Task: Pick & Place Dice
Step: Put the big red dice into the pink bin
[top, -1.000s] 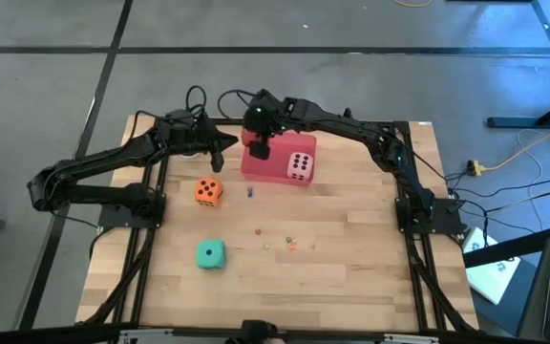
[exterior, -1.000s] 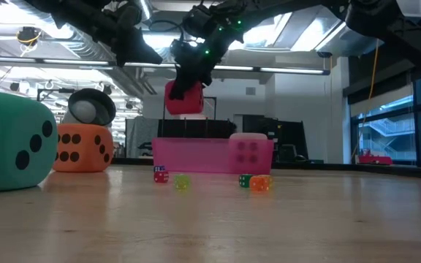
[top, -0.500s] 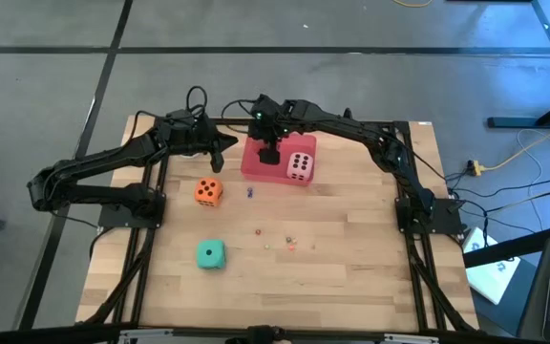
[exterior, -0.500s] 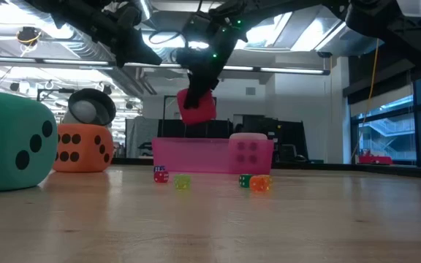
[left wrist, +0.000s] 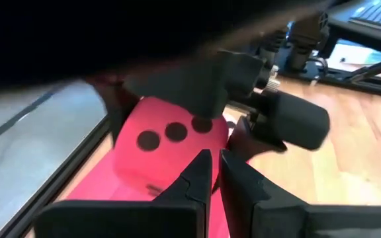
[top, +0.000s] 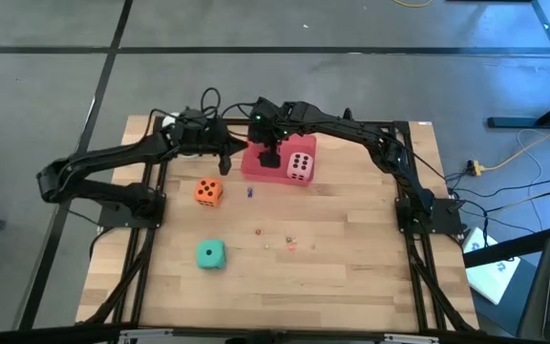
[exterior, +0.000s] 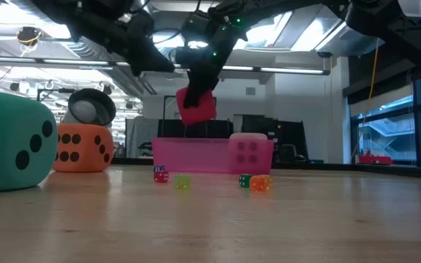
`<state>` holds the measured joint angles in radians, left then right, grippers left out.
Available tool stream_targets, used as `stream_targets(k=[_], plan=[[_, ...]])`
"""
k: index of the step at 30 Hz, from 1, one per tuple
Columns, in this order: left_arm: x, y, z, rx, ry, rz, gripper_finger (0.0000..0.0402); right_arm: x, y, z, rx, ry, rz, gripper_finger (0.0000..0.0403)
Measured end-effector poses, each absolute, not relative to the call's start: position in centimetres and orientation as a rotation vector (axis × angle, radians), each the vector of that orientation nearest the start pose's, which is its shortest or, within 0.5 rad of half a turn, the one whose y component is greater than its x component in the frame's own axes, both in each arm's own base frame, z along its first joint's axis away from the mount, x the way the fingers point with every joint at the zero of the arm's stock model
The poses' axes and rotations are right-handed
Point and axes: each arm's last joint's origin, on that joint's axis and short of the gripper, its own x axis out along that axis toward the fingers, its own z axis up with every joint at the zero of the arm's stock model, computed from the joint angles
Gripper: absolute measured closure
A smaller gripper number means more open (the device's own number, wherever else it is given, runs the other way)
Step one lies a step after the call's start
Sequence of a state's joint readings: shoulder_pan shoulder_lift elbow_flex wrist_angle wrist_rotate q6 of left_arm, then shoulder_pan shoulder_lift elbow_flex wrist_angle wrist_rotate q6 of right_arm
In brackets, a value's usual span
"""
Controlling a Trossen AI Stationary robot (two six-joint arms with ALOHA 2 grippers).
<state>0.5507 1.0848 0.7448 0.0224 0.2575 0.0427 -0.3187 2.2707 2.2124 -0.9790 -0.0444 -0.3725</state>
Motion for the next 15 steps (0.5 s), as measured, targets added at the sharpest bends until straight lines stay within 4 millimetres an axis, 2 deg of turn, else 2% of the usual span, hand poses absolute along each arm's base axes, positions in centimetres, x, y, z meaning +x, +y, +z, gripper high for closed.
stream_targets(k=[7,15], plan=[[22.4,13.2,26.8,-0.074,0.303,0.361,0.0371,46.8,-15.0,27.1,-0.106,0.979,-0.012,0.0003],[24.8,14.8,22.3,-0.125,0.497,0.403,0.0374,47.3,-14.7,27.2,-0.122,0.928,-0.001,0.0003]])
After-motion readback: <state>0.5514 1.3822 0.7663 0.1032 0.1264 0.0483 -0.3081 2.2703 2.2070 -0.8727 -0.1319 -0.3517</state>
